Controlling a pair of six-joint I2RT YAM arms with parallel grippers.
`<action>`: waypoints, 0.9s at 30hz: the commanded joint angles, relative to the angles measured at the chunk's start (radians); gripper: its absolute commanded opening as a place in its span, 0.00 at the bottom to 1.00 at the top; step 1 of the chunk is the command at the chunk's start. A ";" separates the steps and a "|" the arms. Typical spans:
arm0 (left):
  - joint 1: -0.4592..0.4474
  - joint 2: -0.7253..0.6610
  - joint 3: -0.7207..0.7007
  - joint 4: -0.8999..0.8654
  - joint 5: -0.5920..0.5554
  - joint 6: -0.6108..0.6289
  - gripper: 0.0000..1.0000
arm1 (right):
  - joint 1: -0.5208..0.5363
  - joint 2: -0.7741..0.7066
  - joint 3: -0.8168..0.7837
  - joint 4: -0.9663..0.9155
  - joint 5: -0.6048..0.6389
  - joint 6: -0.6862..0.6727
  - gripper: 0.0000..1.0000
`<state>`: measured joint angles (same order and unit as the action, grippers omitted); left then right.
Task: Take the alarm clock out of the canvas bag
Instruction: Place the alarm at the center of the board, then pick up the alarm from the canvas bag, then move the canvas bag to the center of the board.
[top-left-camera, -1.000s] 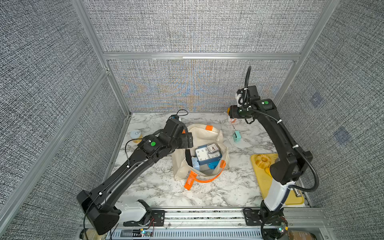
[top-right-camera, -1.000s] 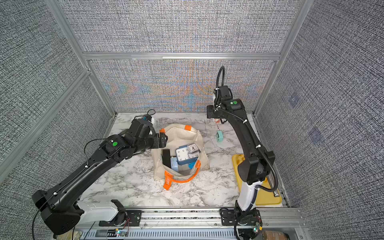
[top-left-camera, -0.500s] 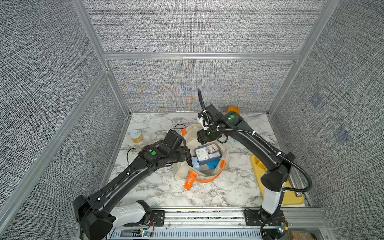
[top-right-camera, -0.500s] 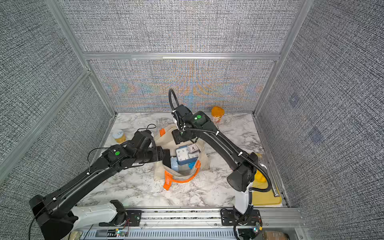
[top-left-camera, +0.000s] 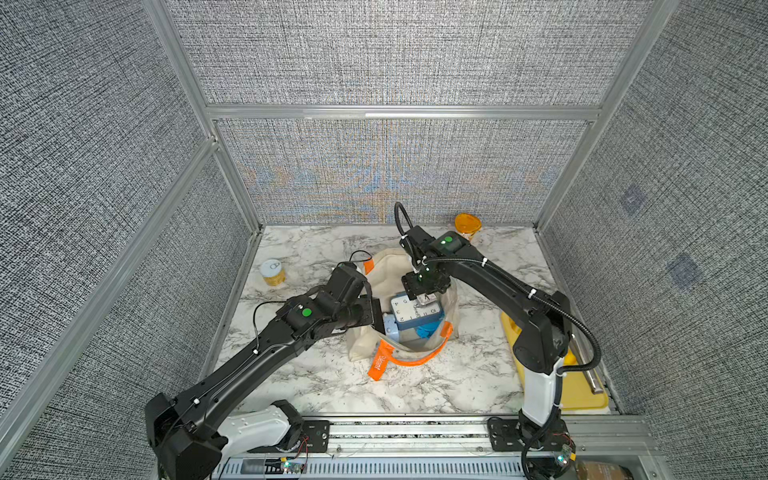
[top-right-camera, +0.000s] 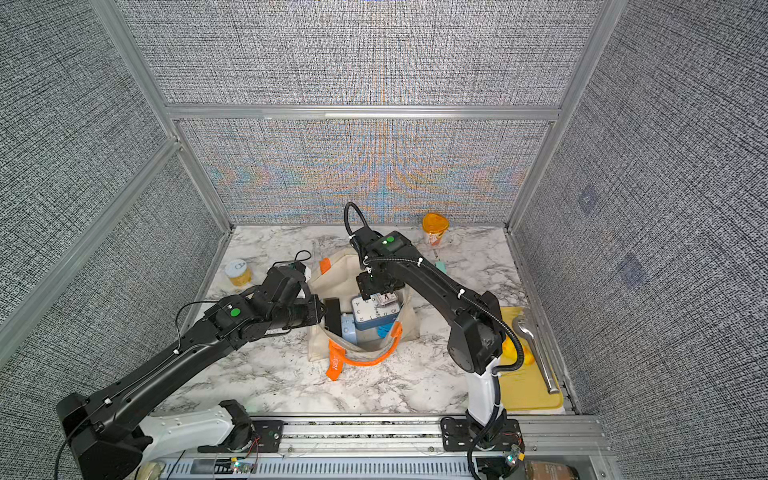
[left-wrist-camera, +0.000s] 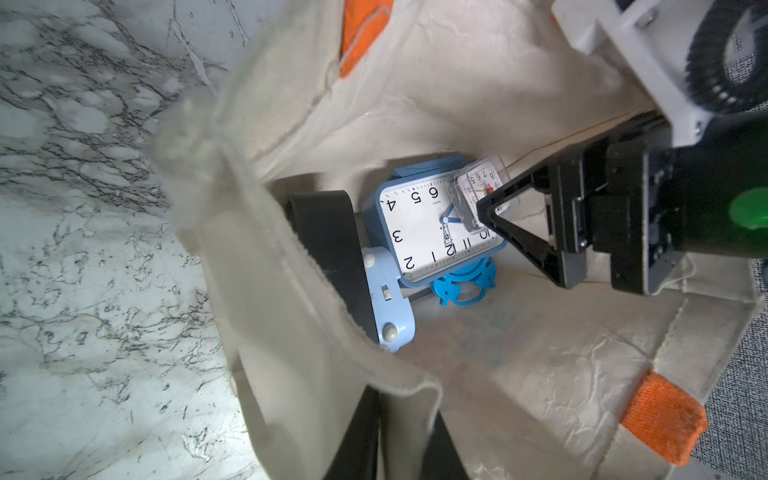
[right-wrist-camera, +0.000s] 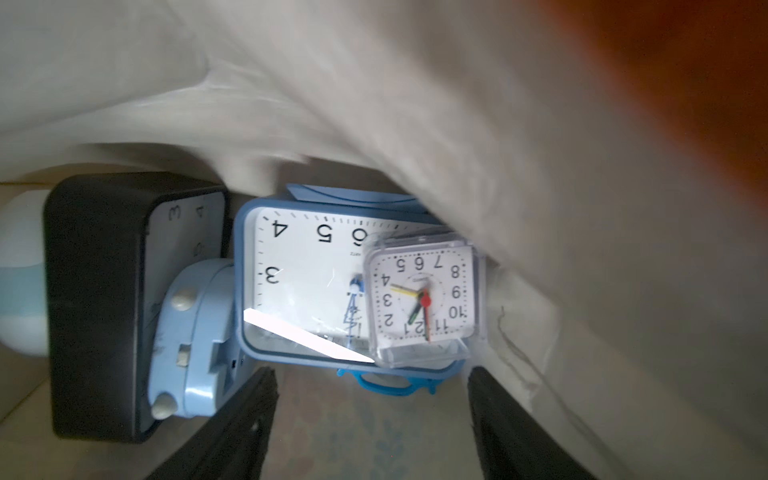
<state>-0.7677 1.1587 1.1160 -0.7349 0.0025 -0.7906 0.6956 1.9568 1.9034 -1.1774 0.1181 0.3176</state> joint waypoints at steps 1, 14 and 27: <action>-0.004 0.005 -0.004 0.018 0.022 0.010 0.14 | -0.010 0.007 0.003 -0.012 0.043 -0.009 0.79; -0.014 0.013 -0.013 0.033 0.019 0.008 0.13 | -0.023 0.096 0.019 -0.007 0.041 -0.041 0.85; -0.013 0.021 -0.012 0.052 0.023 0.010 0.13 | -0.025 0.120 -0.023 0.013 0.048 -0.033 0.86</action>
<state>-0.7811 1.1770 1.1030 -0.6910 0.0105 -0.7856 0.6743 2.0750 1.8893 -1.1439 0.1532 0.2745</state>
